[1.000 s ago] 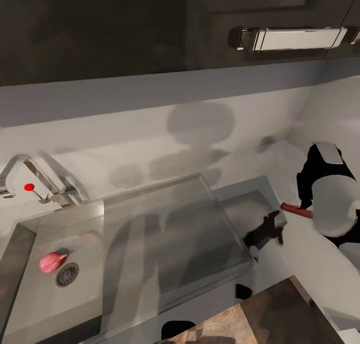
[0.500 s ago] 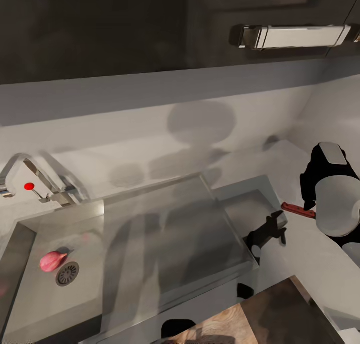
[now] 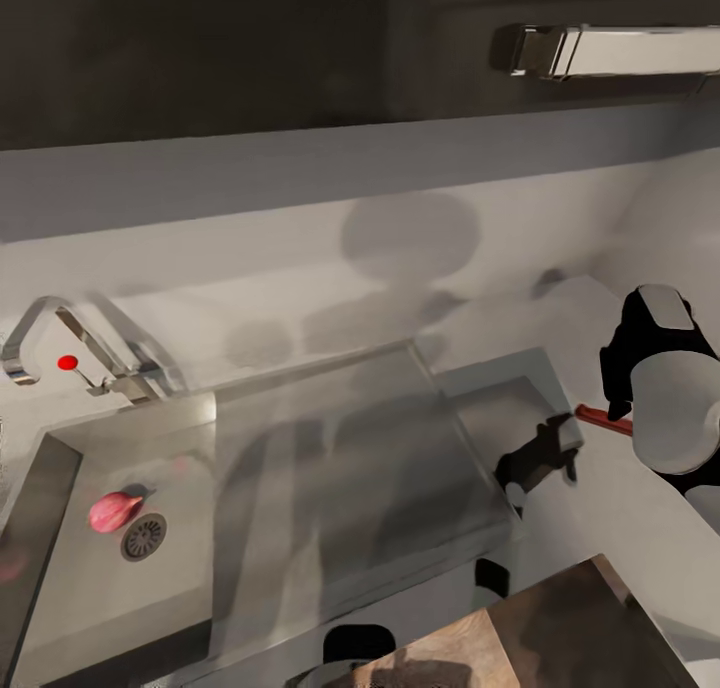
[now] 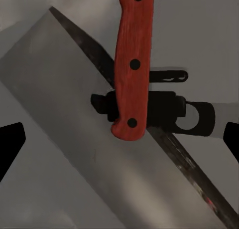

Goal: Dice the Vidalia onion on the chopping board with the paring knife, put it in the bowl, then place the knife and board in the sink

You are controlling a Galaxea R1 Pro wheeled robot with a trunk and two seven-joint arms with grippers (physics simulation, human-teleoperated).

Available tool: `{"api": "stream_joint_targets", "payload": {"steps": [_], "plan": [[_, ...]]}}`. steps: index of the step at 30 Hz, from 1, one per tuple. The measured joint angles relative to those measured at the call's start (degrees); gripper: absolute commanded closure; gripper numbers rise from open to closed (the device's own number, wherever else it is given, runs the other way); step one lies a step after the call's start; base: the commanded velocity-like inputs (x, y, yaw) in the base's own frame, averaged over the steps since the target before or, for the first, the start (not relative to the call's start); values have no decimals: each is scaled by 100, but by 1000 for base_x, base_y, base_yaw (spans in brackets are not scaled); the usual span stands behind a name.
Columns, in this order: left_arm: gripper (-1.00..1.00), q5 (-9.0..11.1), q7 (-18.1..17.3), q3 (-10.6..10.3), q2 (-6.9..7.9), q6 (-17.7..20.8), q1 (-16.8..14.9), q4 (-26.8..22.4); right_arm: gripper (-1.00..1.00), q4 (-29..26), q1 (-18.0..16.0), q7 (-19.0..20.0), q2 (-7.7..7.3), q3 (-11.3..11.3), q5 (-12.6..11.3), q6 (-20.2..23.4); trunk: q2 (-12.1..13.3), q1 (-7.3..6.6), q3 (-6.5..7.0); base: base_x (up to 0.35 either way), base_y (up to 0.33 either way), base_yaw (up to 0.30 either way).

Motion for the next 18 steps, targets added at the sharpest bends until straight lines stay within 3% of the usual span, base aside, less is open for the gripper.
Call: {"api": "stream_joint_targets", "payload": {"steps": [5, 18], "plan": [[-100, 0, 0, 1, 0, 0, 0, 25, -100, 2, 0, 121, -16, 1, 7, 0, 0, 0, -44, 0, 0, 81], [-100, 0, 0, 1, 2, 0, 0, 55, -100, 2, 0, 158, -222, 1, 9, -6, 0, 0, -159, 0, 0, 79]]}}
